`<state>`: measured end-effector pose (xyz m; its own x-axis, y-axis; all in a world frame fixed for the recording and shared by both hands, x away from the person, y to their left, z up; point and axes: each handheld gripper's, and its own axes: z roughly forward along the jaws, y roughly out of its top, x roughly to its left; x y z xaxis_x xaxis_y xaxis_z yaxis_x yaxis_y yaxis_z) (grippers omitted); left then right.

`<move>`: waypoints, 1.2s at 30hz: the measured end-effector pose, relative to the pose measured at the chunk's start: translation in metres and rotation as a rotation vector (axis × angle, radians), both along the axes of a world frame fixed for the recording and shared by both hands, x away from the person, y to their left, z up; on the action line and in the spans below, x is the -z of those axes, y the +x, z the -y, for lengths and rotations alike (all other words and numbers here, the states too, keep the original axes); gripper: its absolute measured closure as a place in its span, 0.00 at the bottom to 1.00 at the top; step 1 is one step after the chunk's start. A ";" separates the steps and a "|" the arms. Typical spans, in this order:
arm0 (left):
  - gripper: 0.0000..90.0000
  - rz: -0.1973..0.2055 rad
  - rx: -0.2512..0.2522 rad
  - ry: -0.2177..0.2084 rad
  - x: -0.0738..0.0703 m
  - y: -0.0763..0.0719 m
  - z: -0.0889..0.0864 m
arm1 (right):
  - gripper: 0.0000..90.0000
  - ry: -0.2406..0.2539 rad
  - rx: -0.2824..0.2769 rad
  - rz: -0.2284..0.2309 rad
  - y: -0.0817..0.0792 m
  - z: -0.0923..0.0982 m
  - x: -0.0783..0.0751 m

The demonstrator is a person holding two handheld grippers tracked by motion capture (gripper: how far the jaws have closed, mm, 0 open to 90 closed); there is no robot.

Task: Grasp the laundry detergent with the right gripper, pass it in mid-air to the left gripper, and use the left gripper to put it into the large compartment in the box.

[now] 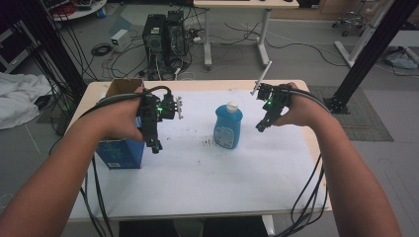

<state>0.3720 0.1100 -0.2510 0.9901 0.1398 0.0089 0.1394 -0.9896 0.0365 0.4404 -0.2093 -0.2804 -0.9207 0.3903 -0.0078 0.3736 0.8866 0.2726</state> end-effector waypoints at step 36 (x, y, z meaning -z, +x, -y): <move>0.07 0.004 -0.018 -0.007 0.001 -0.009 -0.011 | 0.14 0.387 0.015 -0.034 0.002 0.003 0.084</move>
